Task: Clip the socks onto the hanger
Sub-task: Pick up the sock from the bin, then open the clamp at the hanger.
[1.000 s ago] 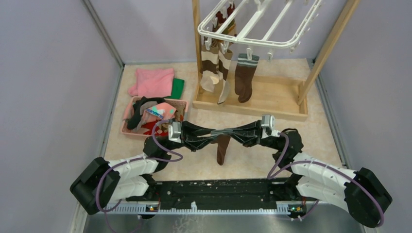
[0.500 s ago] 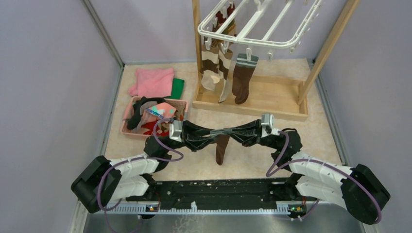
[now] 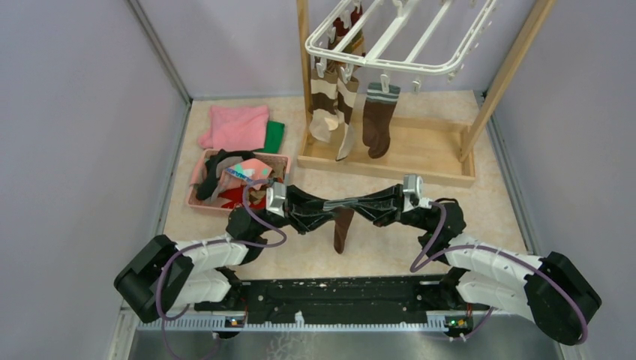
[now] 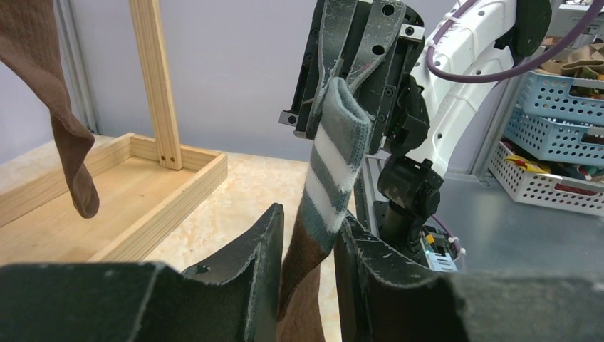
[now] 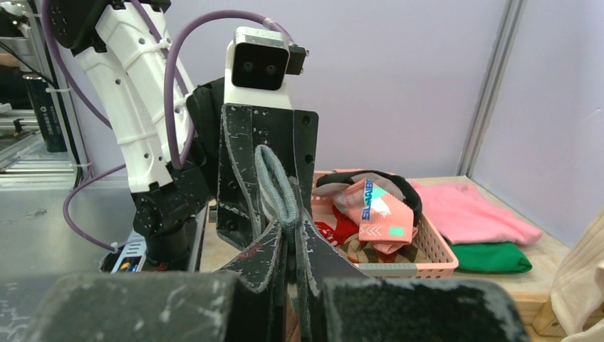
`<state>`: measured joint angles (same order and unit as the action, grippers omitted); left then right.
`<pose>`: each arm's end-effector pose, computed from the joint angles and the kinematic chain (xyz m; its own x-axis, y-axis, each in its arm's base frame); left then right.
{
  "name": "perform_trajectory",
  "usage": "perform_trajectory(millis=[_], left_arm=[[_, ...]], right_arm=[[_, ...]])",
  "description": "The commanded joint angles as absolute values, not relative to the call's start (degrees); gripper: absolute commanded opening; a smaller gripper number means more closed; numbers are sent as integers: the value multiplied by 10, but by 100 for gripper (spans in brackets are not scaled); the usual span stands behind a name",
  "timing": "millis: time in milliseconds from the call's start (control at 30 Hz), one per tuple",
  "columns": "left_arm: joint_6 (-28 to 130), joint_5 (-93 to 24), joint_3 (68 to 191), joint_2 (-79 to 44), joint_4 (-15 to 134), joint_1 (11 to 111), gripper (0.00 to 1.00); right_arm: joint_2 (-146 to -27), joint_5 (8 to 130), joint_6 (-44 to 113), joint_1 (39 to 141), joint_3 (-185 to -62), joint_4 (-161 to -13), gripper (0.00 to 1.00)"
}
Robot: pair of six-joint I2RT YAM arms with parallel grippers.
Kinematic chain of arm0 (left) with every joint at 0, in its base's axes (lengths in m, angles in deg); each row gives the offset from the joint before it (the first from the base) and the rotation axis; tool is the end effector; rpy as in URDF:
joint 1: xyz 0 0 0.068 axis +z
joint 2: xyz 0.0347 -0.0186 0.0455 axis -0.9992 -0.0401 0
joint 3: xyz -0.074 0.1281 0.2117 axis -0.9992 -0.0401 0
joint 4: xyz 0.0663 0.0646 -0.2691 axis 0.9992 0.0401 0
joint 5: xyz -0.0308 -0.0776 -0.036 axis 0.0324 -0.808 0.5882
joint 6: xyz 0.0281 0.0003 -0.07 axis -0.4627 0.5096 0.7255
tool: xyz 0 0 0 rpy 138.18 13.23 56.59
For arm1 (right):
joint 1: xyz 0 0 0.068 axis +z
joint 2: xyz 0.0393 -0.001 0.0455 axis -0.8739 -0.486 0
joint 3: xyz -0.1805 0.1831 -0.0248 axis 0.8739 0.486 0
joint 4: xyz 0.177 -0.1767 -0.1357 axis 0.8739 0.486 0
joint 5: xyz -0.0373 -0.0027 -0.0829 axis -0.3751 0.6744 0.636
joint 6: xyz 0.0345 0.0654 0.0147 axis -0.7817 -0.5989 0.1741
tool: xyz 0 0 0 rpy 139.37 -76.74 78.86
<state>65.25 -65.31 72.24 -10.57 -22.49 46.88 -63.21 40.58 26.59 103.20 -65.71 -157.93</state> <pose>0.1586 -0.1900 0.2255 -0.0603 -0.3967 -0.9160 0.9936 0.0640 -0.0931 0.1520 0.1891 0.2628 0.1392 0.3981 -0.9067 -0.9839 0.1591 -0.0812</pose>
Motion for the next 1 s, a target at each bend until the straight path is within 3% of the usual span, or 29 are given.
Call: perform_trajectory(millis=[0, 667, 833, 967], left_arm=[[665, -648, 744, -108, -393, 466, 38], [670, -645, 756, -94, -399, 466, 38], [675, -656, 763, -101, -401, 466, 25], [684, -661, 769, -106, -408, 466, 20]], right_arm=[[-634, 401, 261, 1038, -661, -1608, 0], [-636, 402, 264, 1037, -661, -1604, 0], [-636, 401, 264, 1038, -662, -1605, 0], [-636, 402, 265, 1038, -661, -1602, 0]])
